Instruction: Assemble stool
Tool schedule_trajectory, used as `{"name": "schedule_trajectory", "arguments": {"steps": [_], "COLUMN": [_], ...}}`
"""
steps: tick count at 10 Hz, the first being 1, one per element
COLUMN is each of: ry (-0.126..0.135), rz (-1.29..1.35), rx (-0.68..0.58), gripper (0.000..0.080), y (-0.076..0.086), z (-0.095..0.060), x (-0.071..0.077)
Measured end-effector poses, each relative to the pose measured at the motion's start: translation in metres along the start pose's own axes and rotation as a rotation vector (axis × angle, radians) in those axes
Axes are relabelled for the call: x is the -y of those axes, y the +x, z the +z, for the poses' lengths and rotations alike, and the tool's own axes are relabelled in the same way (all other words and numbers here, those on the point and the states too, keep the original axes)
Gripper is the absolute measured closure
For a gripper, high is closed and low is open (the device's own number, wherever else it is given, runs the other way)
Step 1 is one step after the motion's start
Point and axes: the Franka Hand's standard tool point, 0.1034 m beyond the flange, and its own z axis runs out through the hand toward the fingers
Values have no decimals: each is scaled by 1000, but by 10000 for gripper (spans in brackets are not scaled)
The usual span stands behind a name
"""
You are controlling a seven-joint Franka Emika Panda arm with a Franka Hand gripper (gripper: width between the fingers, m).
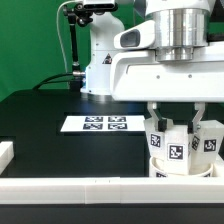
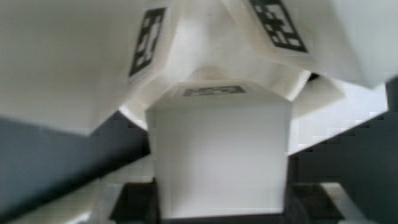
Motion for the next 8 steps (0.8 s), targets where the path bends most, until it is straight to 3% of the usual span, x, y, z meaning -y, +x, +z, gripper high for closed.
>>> {"name": "schedule_trajectory", "arguments": {"steps": [8], "ry": [35], "rz": [685], "rx": [53], "gripper": [523], "y": [-17], "z": [2], "x": [15]}}
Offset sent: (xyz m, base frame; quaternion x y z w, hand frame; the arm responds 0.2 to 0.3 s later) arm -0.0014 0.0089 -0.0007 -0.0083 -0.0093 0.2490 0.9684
